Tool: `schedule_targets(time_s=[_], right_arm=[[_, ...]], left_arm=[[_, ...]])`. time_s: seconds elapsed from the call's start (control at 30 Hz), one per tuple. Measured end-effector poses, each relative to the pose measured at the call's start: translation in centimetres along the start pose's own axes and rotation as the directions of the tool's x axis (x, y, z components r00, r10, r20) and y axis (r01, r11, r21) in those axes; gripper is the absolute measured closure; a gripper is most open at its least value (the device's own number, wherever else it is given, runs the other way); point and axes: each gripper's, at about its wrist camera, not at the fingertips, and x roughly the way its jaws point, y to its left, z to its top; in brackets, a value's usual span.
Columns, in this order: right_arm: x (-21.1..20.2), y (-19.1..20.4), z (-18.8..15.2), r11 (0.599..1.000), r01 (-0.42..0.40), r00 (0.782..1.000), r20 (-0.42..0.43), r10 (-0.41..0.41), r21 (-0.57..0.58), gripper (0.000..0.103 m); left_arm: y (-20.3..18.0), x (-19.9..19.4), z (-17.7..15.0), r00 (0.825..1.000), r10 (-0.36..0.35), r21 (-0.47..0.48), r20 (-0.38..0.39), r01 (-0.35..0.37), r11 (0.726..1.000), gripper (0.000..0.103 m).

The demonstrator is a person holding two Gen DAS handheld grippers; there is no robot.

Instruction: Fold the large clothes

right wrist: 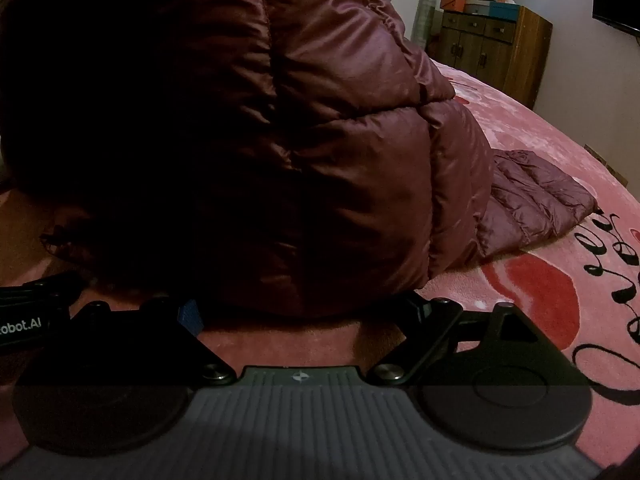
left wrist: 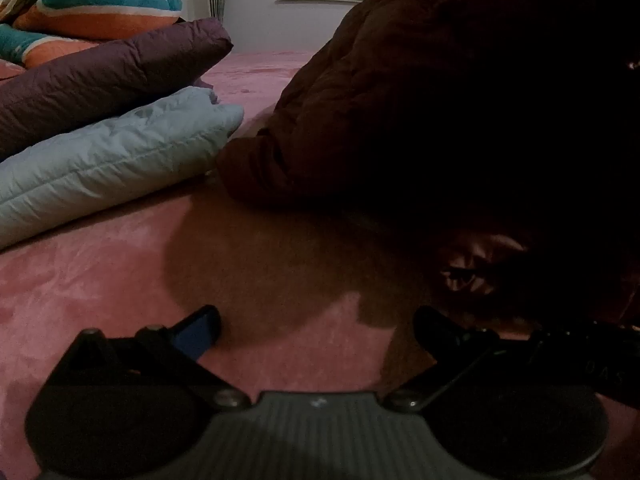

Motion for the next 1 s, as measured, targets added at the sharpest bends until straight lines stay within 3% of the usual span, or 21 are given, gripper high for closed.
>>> schedule_targets(time_s=[0.37, 0.73, 0.87, 1.0], right_arm=[[0.0, 0.1, 0.0, 1.000, 0.004, 1.000, -0.002, -0.004, -0.007, 0.000], [-2.0, -3.6, 0.6, 0.994, -0.109, 0.992, -0.056, 0.110, 0.025, 0.000], [-3.8, -5.2, 0.2, 0.997, -0.070, 0.996, -0.059, 0.072, 0.026, 0.000], [-6.9, -8.2, 0.6, 0.997, -0.034, 0.999, -0.038, 0.037, 0.068, 0.000]], left_arm=[[-0.2, -0.7, -0.3, 1.000, 0.012, 0.006, -0.018, -0.012, 1.000, 0.000], [0.7, -4.6, -1.9, 0.996, -0.084, 0.018, -0.007, 0.084, 0.996, 0.000], [0.8, -6.6, -2.0, 0.997, -0.079, 0.025, -0.012, 0.079, 0.997, 0.001], [0.5, -9.9, -0.8, 0.996, -0.079, 0.061, 0.050, 0.076, 0.995, 0.001]])
